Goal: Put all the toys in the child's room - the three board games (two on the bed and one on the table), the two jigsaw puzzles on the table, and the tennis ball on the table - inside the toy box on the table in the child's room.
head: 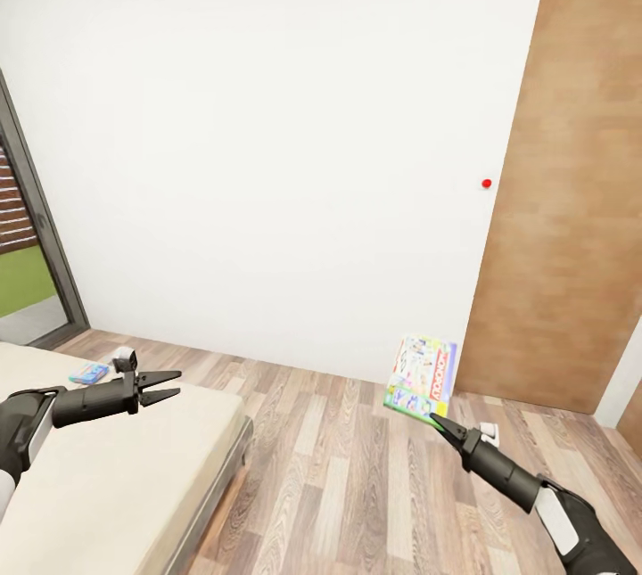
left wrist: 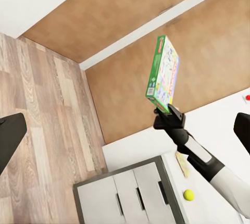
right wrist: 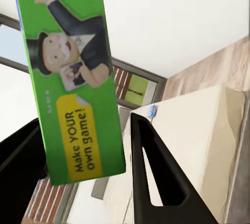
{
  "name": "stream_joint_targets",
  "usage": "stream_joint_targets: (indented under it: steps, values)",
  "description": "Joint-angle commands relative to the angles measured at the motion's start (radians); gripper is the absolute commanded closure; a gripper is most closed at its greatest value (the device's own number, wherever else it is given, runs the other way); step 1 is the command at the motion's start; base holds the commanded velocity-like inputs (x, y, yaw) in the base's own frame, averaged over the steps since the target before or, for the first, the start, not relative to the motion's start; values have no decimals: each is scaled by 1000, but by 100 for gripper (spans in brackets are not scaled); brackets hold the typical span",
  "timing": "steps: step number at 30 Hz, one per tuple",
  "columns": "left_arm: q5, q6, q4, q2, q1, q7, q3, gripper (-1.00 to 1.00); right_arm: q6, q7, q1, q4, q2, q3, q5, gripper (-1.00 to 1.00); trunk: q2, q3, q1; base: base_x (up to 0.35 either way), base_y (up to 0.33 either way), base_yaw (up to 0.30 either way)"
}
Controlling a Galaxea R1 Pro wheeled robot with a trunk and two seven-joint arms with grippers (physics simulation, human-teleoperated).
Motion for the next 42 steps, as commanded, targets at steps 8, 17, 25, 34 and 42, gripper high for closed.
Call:
stream_joint_targets:
  steps: [8, 17, 25, 34, 42]
  values:
    - [-5, 10, 0, -1, 0, -6, -3, -100, 24, -31, -1, -52, -1, 2, 1, 100, -1, 0, 0, 0, 0, 0]
    - [-5, 10, 0, 0, 0, -6, -15, -100, 106, -33, -4, -229, 1, 2, -7, 100, -1, 0, 0, 0, 0, -4]
    - [-5, 10, 0, 0, 0, -6, -18, -100, 151, -33, 2, -278, 2, -1, -14, 100, -1, 0, 0, 0, 0, -187]
    - [-5, 12, 0, 0, 0, -6, -18, -100, 156, -33, 3, -279, 0, -3, -15, 100, -1, 0, 0, -139, 0, -274]
    - [-6, 16, 0, 1, 0, -6, -18, -100, 157, -33, 3, -274, -1, -4, -17, 100, -1, 0, 0, -40, 0, -279]
